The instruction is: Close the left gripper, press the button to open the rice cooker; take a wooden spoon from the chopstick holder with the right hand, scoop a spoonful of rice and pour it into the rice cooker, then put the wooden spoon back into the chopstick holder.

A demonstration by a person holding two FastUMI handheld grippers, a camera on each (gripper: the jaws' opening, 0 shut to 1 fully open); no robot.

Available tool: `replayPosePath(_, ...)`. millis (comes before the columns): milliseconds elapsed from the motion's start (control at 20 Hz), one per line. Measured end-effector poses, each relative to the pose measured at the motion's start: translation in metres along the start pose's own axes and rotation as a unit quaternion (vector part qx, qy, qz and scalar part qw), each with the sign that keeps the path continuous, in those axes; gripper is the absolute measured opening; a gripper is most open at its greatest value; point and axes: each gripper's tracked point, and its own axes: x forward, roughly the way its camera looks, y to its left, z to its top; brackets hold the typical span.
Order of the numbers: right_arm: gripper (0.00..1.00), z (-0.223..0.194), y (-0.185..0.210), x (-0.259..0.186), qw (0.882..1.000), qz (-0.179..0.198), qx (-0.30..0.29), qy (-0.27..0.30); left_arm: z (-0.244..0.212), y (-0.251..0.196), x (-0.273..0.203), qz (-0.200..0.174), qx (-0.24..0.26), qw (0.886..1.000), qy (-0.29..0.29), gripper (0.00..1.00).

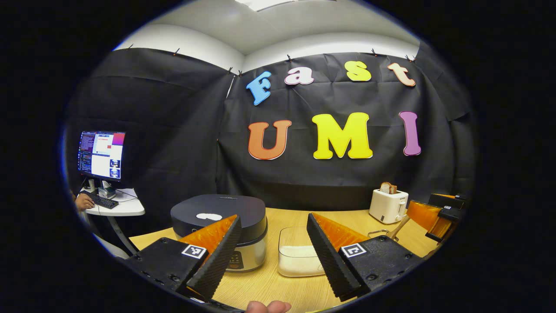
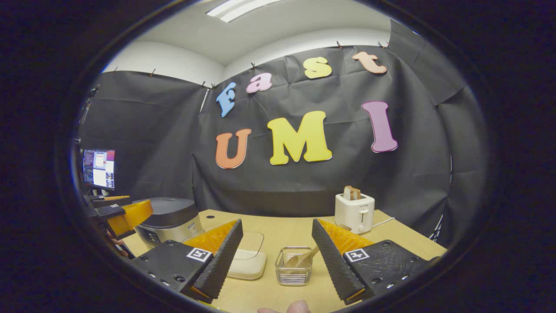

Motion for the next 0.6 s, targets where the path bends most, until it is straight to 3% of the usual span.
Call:
replayPosePath(100, 0.94, 0.000, -0.003, -0.002, 1.000, 0.005, 0.004, 0.001, -0.006, 0.014, 0.000, 0.017, 0.011, 0.999, 0.027, 0.96)
replayPosePath(600, 0.96, -0.005, -0.033, -0.008, 1.000, 0.013, 0.013, 0.009, 0.019, 0.077, 0.023, 0.028, 0.037, 0.993, 0.105, 0.96)
